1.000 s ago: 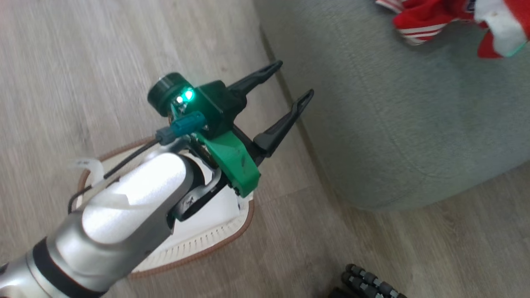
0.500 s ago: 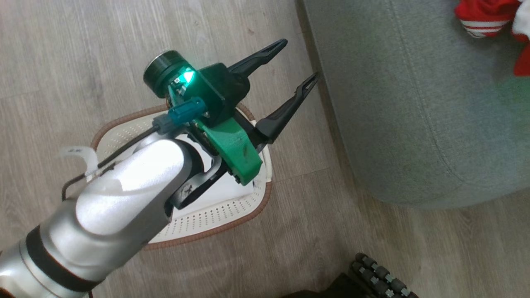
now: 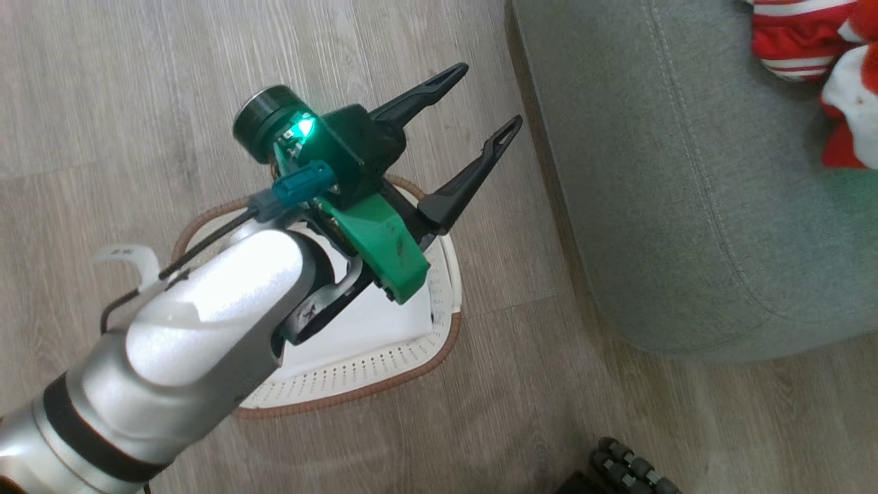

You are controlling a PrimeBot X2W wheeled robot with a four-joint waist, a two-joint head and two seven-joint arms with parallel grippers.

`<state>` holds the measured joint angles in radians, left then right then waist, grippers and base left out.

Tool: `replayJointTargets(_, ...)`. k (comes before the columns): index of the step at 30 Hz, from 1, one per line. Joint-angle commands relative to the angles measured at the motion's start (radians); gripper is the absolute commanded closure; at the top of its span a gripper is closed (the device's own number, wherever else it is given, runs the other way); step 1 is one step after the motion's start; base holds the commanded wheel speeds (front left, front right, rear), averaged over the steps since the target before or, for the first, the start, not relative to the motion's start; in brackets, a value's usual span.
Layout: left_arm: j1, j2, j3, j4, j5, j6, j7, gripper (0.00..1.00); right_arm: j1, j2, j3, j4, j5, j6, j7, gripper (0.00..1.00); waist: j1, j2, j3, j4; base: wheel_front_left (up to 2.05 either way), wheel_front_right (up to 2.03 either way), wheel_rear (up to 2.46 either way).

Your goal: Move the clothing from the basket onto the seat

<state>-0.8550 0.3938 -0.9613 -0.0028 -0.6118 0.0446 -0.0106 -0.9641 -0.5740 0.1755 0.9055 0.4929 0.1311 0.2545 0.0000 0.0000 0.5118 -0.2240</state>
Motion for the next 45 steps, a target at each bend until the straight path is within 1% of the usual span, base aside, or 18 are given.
replayJointTargets(1, -0.016, 0.013, 0.037, -0.029, -0.009, 0.004, -0.008, 0.0, -0.015, -0.041, 0.008, -0.024, 0.004, 0.0, -0.011, 0.9, 0.0, 0.0, -0.01, -0.001, 0.0, 0.0, 0.0)
replayJointTargets(2, -0.014, 0.012, 0.036, -0.028, -0.01, 0.005, -0.009, 0.0, -0.015, -0.042, 0.011, -0.025, 0.004, 0.0, -0.016, 0.53, 0.0, 0.0, -0.015, -0.002, 0.0, 0.0, 0.0)
replayJointTargets(3, -0.01, 0.011, 0.036, -0.024, -0.011, 0.005, -0.013, 0.0, -0.014, -0.041, 0.017, -0.026, 0.003, 0.0, -0.02, 0.02, 0.0, 0.0, -0.025, -0.004, 0.0, 0.0, 0.0)
replayJointTargets(4, -0.007, 0.01, 0.035, -0.021, -0.013, 0.006, -0.015, 0.0, -0.013, -0.042, 0.023, -0.027, 0.003, 0.0, -0.022, 0.0, 0.0, 0.0, -0.034, -0.005, 0.0, 0.0, 0.0)
replayJointTargets(10, 0.02, 0.005, 0.035, -0.001, -0.027, 0.012, -0.038, 0.0, 0.003, -0.046, 0.06, -0.037, 0.014, 0.0, -0.014, 0.0, 0.0, 0.0, -0.101, -0.018, 0.0, 0.0, 0.0)
replayJointTargets(15, 0.049, 0.004, 0.042, 0.017, -0.044, 0.021, -0.064, 0.0, 0.022, -0.058, 0.112, -0.095, 0.041, 0.0, -0.022, 0.0, 0.0, 0.0, -0.171, -0.025, 0.0, 0.0, 0.0)
replayJointTargets(16, 0.049, 0.004, 0.042, 0.017, -0.044, 0.021, -0.064, 0.0, 0.022, -0.058, 0.112, -0.095, 0.041, 0.0, -0.022, 0.0, 0.0, 0.0, -0.171, -0.025, 0.0, 0.0, 0.0)
replayJointTargets(19, 0.074, 0.003, 0.051, 0.028, -0.058, 0.032, -0.084, 0.0, 0.039, -0.076, 0.148, -0.135, 0.057, 0.0, -0.025, 0.0, 0.0, 0.0, -0.215, -0.024, 0.0, 0.0, 0.0)
replayJointTargets(23, 0.11, 0.006, 0.067, 0.046, -0.077, 0.05, -0.112, 0.0, 0.062, -0.103, 0.193, -0.193, 0.075, 0.0, -0.052, 0.0, 0.0, 0.0, -0.278, -0.012, 0.0, 0.0, 0.0)
replayJointTargets(29, 0.165, 0.015, 0.101, 0.061, -0.108, 0.082, -0.155, 0.0, 0.116, -0.137, 0.203, -0.266, 0.094, 0.0, -0.124, 0.0, 0.0, 0.0, -0.363, 0.03, 0.0, 0.0, 0.0)
replayJointTargets(31, 0.185, 0.019, 0.109, 0.064, -0.117, 0.092, -0.166, 0.0, 0.143, -0.148, 0.184, -0.295, 0.091, 0.0, -0.153, 0.0, 0.0, 0.0, -0.387, 0.051, 0.0, 0.0, 0.0)
replayJointTargets(32, 0.204, 0.024, 0.118, 0.066, -0.125, 0.103, -0.175, 0.0, 0.175, -0.153, 0.149, -0.324, 0.088, 0.0, -0.179, 0.0, 0.0, 0.0, -0.408, 0.073, 0.0, 0.0, 0.0)
replayJointTargets(35, 0.233, 0.034, 0.132, 0.065, -0.138, 0.119, -0.187, 0.0, 0.241, -0.156, 0.09, -0.371, 0.063, 0.0, -0.213, 0.0, 0.0, 0.0, -0.435, 0.108, 0.0, 0.0, 0.0)
replayJointTargets(40, 0.285, 0.059, 0.162, 0.058, -0.158, 0.149, -0.204, 0.0, 0.383, -0.108, -0.034, -0.507, 0.028, 0.0, -0.243, 0.0, 0.0, 0.0, -0.465, 0.158, 0.0, 0.0, 0.0)
replayJointTargets(45, 0.335, 0.085, 0.196, 0.04, -0.172, 0.181, -0.219, 0.0, 0.553, -0.02, -0.173, -0.671, -0.031, 0.0, -0.229, 0.0, 0.0, 0.0, -0.485, 0.206, 0.0, 0.0, 0.0)
